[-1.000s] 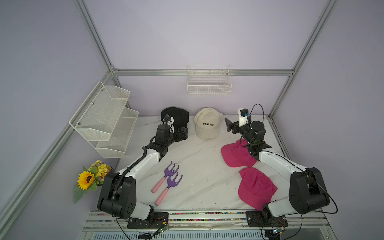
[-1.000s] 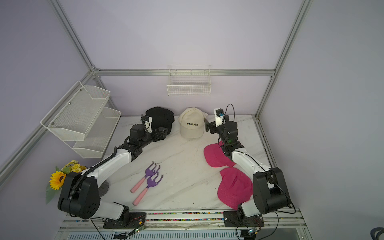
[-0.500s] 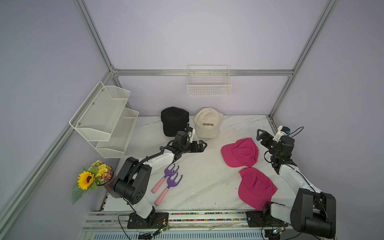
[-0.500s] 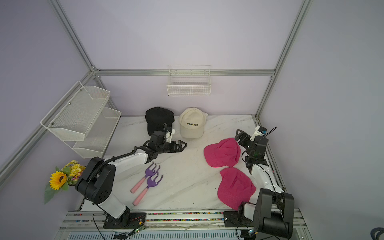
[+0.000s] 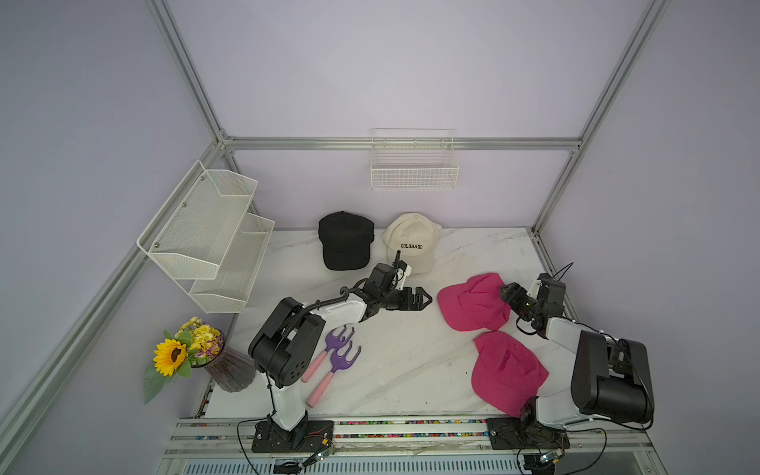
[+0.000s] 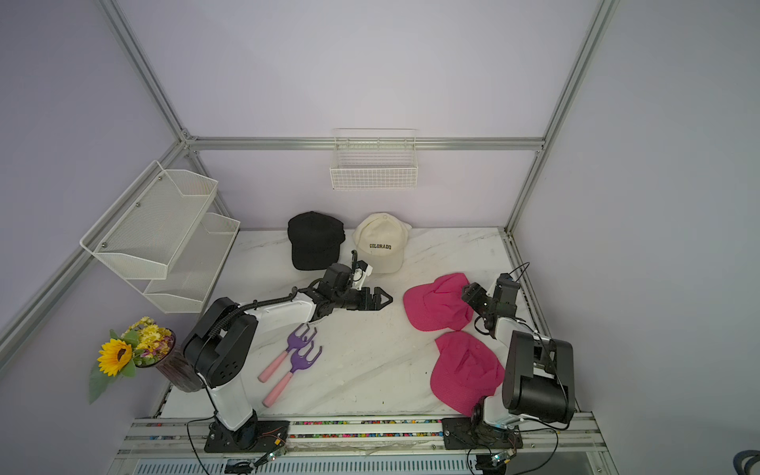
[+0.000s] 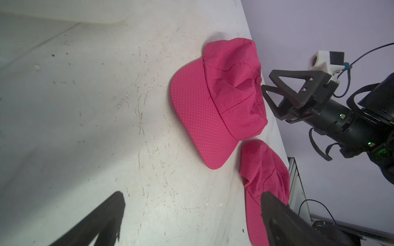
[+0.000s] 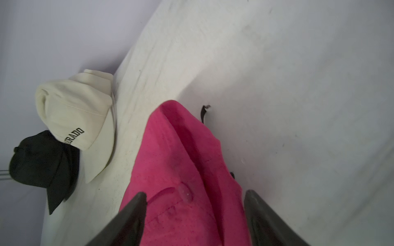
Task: Stack the baseball caps by color
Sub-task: Pick up the baseball cap from the center of the board.
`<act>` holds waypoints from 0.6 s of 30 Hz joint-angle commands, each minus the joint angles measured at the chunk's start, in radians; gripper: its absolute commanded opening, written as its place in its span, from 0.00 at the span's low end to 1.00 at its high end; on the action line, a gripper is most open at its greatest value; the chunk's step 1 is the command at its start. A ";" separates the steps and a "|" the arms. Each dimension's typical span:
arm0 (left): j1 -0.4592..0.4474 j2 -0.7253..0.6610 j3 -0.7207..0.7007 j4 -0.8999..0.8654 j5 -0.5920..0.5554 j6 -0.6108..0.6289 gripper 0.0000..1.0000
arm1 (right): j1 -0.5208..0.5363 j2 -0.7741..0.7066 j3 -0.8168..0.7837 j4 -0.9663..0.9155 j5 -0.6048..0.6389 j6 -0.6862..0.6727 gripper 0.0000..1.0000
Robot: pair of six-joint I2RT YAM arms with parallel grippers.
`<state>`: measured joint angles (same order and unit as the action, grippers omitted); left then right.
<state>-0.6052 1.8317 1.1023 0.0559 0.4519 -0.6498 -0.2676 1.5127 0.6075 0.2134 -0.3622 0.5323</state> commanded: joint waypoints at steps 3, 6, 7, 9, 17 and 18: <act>-0.001 0.041 0.033 0.023 0.039 -0.043 1.00 | 0.010 0.065 0.014 0.074 -0.092 -0.014 0.32; -0.001 0.088 0.035 0.079 0.081 -0.093 1.00 | 0.010 0.063 0.004 0.097 -0.131 -0.014 0.00; -0.001 0.106 0.036 0.104 0.097 -0.113 1.00 | 0.010 0.056 0.002 0.105 -0.141 -0.014 0.00; 0.000 0.140 0.036 0.151 0.125 -0.155 1.00 | 0.011 0.036 -0.010 0.127 -0.179 -0.012 0.00; -0.002 0.245 0.061 0.278 0.192 -0.262 1.00 | 0.020 -0.069 -0.074 0.251 -0.295 0.067 0.00; -0.001 0.253 0.057 0.303 0.202 -0.282 1.00 | 0.022 -0.064 -0.075 0.258 -0.311 0.071 0.00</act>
<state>-0.6044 2.0567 1.1526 0.2840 0.6113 -0.8577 -0.2550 1.4540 0.5442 0.3935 -0.5999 0.5774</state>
